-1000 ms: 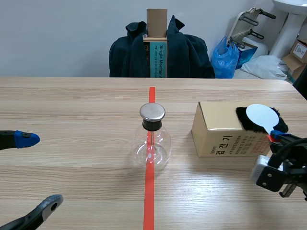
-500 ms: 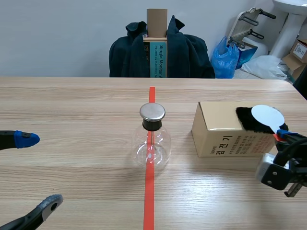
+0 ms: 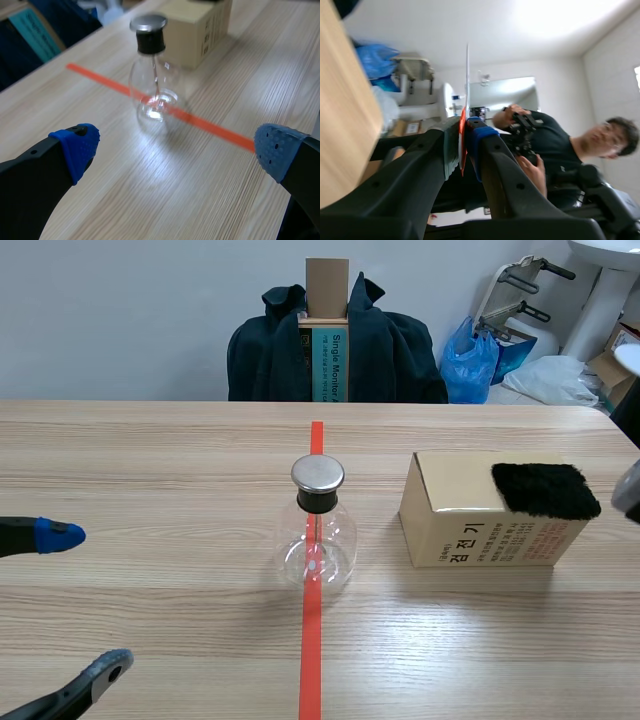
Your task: Do the electroscope experiment.
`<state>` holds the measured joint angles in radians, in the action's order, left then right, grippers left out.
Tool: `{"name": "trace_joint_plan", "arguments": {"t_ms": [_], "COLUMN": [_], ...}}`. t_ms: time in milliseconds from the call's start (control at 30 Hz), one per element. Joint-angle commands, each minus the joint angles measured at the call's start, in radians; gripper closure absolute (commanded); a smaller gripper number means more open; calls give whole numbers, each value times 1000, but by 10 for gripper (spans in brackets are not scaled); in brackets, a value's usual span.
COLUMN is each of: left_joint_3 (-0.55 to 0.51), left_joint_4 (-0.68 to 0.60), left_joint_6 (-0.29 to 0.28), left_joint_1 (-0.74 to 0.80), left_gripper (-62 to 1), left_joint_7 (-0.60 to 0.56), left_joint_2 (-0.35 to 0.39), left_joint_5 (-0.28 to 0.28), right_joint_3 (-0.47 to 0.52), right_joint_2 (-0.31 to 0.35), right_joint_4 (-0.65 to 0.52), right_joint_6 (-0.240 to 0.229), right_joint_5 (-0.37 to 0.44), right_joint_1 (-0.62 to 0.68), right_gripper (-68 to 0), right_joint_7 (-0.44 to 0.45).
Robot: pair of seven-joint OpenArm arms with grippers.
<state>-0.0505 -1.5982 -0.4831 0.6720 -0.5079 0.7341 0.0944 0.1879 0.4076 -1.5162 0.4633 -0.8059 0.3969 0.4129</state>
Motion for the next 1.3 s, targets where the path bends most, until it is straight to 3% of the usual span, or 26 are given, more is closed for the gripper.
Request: {"name": "trace_joint_plan", "arguments": {"t_ms": [0,133,300,467,567,733,900,1267], "left_joint_3": [33,145,322,474,542,619,663,668], "left_joint_4": [3,69,244,441,546,679,754,781], "left_joint_6": [-3,-10,-23,-80,-97,-101,-109,-103], "left_joint_1": [-50,-192,-443,-676,-784,-901,-945,-947], "left_gripper": [-623,-623,-608,-185,-25,-27,-27,-27], "left_joint_7": [25,111,136,143,144,142,138,105], "left_joint_2": [11,41,16,-60,-121,-224,-295,-320], "left_joint_5": [14,25,25,24,24,23,23,20], "right_joint_3": [30,80,104,104,104,73,-2,-269], "right_joint_2": [20,19,19,19,18,19,19,19], "right_joint_4": [-34,-95,-127,-128,-128,-128,-128,-127], "right_joint_6": [14,14,14,14,14,14,14,14], "right_joint_5": [29,60,81,167,191,187,155,48], "right_joint_1": [-9,-9,-12,-15,-15,-17,-53,-164], "right_gripper": [-7,-7,-7,-7,-7,-7,-7,-7], "right_joint_7": [-4,-4,-3,50,84,111,85,-61]}}
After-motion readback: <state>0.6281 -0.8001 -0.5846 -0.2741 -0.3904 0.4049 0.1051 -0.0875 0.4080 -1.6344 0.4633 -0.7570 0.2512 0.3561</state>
